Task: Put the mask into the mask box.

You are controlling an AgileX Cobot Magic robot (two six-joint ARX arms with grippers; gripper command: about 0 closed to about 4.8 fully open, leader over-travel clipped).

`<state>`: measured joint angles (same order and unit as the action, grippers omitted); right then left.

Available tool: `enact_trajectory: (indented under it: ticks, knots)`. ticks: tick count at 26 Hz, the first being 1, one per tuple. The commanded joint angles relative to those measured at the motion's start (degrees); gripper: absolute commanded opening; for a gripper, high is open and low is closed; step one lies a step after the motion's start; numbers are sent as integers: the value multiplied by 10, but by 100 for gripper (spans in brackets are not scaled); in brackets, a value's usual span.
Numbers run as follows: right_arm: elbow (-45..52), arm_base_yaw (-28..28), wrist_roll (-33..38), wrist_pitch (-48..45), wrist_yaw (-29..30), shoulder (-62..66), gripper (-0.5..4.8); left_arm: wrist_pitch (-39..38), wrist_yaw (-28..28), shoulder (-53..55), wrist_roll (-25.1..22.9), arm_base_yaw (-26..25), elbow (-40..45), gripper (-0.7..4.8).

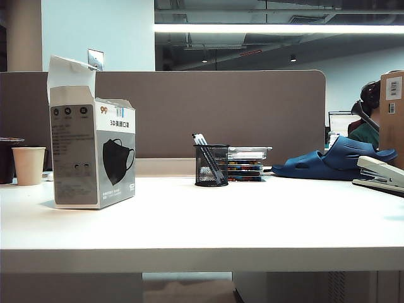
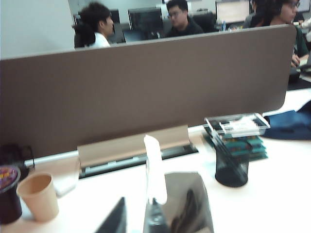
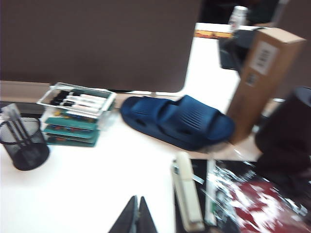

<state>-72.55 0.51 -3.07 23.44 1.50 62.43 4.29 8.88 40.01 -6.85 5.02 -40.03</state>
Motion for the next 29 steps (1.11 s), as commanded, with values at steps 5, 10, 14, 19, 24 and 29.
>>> enact_trajectory:
  ticks: [5, 10, 14, 19, 24, 29]
  knots:
    - [96, 16, 2, 20, 17, -135, -6, -103, -4, -65, -2, -1, -2, -6]
    - [173, 16, 24, 18, 23, -214, -6, -167, -50, -114, -2, -1, -2, -5]
    - [235, 16, 31, 17, 23, -284, -6, -206, -57, -172, -2, -1, 0, -6]
    - [305, 16, 36, 19, 24, -371, -6, -223, -57, -256, 0, -1, 42, -6]
    - [363, 16, 51, 21, 21, -443, -6, -223, -57, -334, 0, -1, 92, -6]
    - [405, 16, 59, 20, 43, -491, -6, -223, -57, -386, 3, -1, 129, -6]
